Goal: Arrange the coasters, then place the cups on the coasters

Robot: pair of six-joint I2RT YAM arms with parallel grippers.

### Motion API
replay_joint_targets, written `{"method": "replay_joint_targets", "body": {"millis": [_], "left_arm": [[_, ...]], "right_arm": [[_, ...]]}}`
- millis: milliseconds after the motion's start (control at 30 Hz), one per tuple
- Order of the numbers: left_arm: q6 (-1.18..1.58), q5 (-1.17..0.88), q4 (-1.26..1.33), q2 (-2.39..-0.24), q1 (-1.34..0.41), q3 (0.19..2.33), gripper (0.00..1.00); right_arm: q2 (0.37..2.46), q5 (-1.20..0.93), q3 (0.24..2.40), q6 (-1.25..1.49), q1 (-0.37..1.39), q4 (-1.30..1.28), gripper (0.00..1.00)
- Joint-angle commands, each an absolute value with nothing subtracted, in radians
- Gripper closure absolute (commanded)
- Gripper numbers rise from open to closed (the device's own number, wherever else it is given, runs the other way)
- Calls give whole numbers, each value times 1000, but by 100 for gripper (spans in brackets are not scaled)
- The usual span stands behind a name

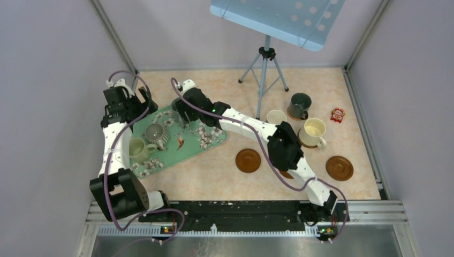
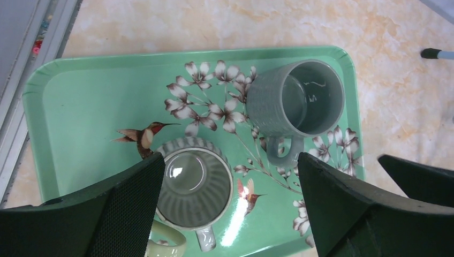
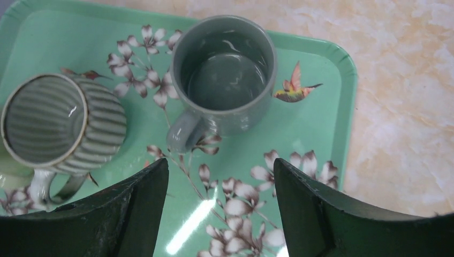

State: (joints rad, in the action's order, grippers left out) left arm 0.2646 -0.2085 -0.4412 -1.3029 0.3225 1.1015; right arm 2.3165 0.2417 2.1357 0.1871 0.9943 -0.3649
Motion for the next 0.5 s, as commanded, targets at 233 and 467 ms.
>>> {"method": "replay_joint_targets", "body": {"millis": [233, 467], "left_arm": [[291, -291, -416, -1300, 351, 1102, 1], [299, -332, -416, -1312, 370, 1095, 1]], "right_arm": [[2492, 299, 2364, 275, 1032, -379, 29], [2536, 318, 2386, 293, 1036, -394, 29]]}}
